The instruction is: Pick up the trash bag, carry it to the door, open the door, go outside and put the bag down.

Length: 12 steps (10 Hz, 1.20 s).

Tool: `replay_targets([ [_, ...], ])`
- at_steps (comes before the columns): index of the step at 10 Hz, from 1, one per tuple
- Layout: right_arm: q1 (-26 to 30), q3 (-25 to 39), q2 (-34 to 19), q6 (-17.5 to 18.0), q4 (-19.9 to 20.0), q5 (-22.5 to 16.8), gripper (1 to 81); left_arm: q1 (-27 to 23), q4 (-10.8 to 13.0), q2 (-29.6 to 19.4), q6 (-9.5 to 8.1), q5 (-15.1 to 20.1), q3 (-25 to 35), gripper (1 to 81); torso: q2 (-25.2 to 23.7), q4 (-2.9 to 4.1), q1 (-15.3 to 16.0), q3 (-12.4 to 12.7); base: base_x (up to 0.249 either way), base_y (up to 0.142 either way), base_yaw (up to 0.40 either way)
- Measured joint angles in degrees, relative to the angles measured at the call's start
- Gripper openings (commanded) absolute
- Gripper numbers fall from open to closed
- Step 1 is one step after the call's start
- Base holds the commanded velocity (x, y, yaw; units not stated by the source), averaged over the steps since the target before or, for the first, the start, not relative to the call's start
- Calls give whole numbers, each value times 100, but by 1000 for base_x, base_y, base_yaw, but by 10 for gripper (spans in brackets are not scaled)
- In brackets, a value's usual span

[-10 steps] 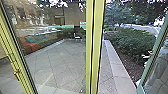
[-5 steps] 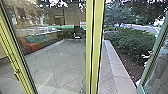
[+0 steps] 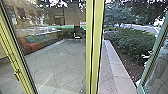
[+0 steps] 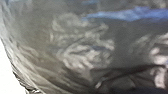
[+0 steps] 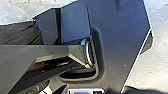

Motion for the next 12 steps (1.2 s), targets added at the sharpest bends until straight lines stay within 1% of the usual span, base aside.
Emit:
replay_targets([
  [2, 0, 0, 30, 2, -4, 1, 811, 0, 20, -16, 41, 4, 4, 10, 0, 0, 0, 0, 0, 0, -171],
  [6, -12, -9, 57, 2, -28, 6, 811, -11, 22, -29, 48, 56, 17, 10, 0, 0, 0, 0, 0, 0, -193],
  [8, -17, -13, 72, 0, -67, 9, 811, -59, 24, -44, 48, -2, 15, 10, 0, 0, -2, 0, 0, 0, -196],
  [12, -41, -15, 79, 2, -85, 4, 811, -23, 24, -41, 48, 34, 15, 10, 0, 0, -2, 0, 0, 0, -204],
])
